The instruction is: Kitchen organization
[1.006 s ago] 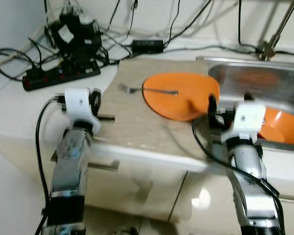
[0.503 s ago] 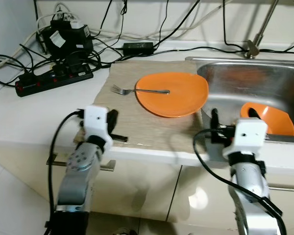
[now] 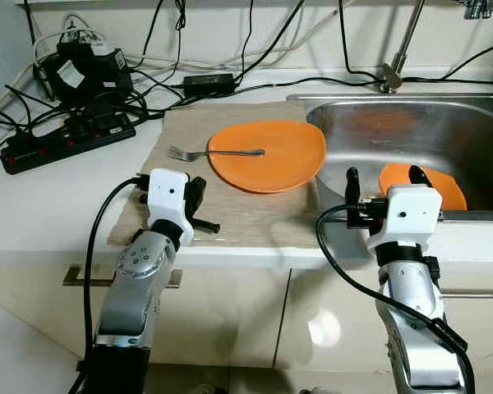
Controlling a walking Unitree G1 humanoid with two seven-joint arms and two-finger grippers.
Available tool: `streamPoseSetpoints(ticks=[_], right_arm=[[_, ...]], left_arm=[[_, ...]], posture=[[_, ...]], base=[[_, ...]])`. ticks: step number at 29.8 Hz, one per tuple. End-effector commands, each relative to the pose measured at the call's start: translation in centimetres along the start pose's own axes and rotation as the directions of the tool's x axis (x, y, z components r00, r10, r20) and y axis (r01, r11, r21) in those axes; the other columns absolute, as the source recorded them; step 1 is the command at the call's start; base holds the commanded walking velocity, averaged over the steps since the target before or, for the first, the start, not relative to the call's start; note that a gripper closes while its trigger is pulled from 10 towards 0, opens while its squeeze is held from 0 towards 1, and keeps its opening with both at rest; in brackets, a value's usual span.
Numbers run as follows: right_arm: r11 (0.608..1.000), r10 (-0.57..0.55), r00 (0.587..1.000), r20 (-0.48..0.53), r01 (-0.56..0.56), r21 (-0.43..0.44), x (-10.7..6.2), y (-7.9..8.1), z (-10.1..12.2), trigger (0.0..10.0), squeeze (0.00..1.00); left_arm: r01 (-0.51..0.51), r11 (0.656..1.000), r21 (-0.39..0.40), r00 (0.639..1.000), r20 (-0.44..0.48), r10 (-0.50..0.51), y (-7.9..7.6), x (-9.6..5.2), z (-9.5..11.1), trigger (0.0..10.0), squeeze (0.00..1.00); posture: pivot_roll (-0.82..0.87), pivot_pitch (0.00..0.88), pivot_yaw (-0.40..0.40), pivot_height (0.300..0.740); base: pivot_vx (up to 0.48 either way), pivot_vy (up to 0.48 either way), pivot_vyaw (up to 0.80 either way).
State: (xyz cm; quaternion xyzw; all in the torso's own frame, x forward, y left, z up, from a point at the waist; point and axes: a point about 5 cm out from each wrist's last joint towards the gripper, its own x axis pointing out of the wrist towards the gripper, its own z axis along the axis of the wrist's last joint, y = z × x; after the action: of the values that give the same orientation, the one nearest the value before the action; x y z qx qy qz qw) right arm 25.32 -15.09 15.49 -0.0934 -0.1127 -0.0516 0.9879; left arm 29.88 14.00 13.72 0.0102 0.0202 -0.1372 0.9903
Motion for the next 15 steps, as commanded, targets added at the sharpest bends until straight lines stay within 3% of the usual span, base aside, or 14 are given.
streamPoseSetpoints(ticks=[1,9,15], right_arm=[[1.0,0.016,1.0,-0.003,-0.016,0.001,0.3,0.4,-0.1,10.0,0.0],[0.993,0.099,0.992,-0.08,-0.093,0.069,0.4,1.3,-1.1,10.0,0.0],[0.994,0.09,0.991,-0.097,-0.083,0.073,0.3,0.8,-1.5,10.0,0.0]], left_arm=[[-0.019,1.0,0.008,1.0,-0.013,0.019,0.6,0.3,0.0,10.0,0.0],[-0.039,0.999,-0.032,0.995,-0.095,0.035,1.5,-0.5,-1.5,10.0,0.0],[-0.056,0.998,-0.041,0.992,-0.114,0.051,2.5,-0.4,-1.4,10.0,0.0]], posture=[[-0.08,0.0,0.079,0.74],[-0.07,0.0,0.075,0.74],[-0.06,0.0,0.072,0.74]], base=[[0.0,0.0,0.0],[0.0,0.0,0.0],[0.0,0.0,0.0]])
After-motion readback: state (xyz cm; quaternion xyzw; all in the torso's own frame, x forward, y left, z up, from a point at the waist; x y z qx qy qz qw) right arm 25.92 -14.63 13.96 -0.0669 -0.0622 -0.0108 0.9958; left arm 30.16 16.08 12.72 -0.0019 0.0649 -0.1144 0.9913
